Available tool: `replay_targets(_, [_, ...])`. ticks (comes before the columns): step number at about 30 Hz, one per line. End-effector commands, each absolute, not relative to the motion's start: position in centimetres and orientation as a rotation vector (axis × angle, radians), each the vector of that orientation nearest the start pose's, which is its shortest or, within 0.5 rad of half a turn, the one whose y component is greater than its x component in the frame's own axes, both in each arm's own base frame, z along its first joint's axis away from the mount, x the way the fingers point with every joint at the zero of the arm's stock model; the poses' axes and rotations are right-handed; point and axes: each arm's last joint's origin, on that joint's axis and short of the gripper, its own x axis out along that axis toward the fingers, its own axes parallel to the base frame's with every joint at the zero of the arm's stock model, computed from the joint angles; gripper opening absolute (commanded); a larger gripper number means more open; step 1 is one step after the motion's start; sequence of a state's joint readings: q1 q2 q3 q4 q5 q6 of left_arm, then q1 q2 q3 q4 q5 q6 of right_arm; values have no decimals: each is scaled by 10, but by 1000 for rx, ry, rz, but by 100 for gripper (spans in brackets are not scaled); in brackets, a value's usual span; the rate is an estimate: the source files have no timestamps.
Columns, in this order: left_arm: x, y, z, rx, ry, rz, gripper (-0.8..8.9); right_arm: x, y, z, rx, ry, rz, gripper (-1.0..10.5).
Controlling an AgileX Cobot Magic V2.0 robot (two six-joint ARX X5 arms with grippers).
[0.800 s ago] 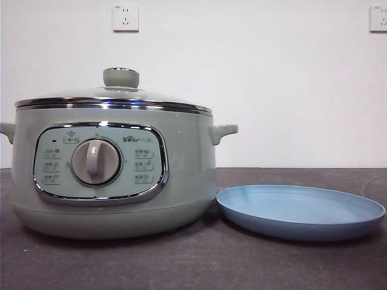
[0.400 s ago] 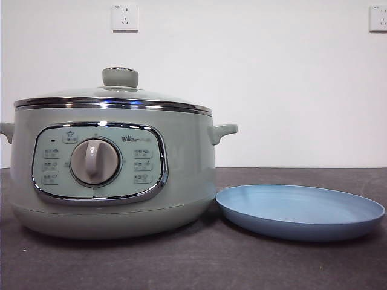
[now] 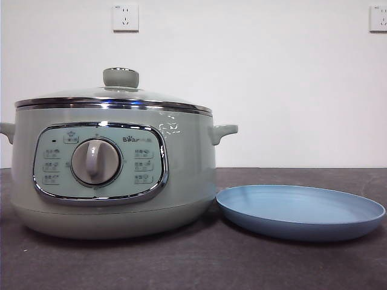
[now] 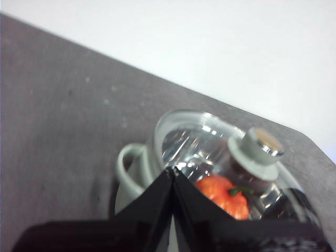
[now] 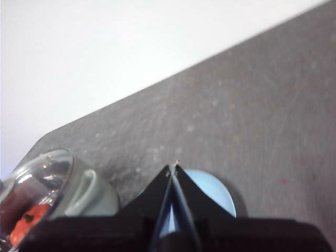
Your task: Take the pumpkin out from the steamer,put the pumpkin in the blue plate,close the lid
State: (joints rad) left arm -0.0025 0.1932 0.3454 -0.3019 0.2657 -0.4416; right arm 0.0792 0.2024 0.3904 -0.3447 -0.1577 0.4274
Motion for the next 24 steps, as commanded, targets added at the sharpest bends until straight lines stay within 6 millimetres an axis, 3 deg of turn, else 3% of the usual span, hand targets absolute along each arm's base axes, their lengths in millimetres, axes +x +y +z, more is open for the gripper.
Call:
replay_targets(1, [93, -8, 257, -364, 189, -241, -8, 88, 12, 269, 351, 175, 211, -8])
replay_targets(11, [110, -10, 328, -162, 251, -331, -5, 109, 13, 339, 156, 240, 226, 2])
replay_targets(15, [118, -12, 351, -128, 290, -416, -3, 120, 17, 359, 80, 305, 324, 11])
replay_targets(18, [126, -13, 362, -122, 322, -468, 17, 129, 19, 370, 64, 351, 387, 125])
replay_targets(20, [132, -14, 368, -130, 342, -483, 169, 136, 20, 375, 68, 384, 388, 241])
replay_targets(22, [138, -14, 372, -141, 364, -492, 381, 143, 21, 377, 72, 418, 386, 357])
replay_targets(24, [144, -15, 374, -147, 390, -496, 445, 149, 21, 378, 76, 448, 385, 468])
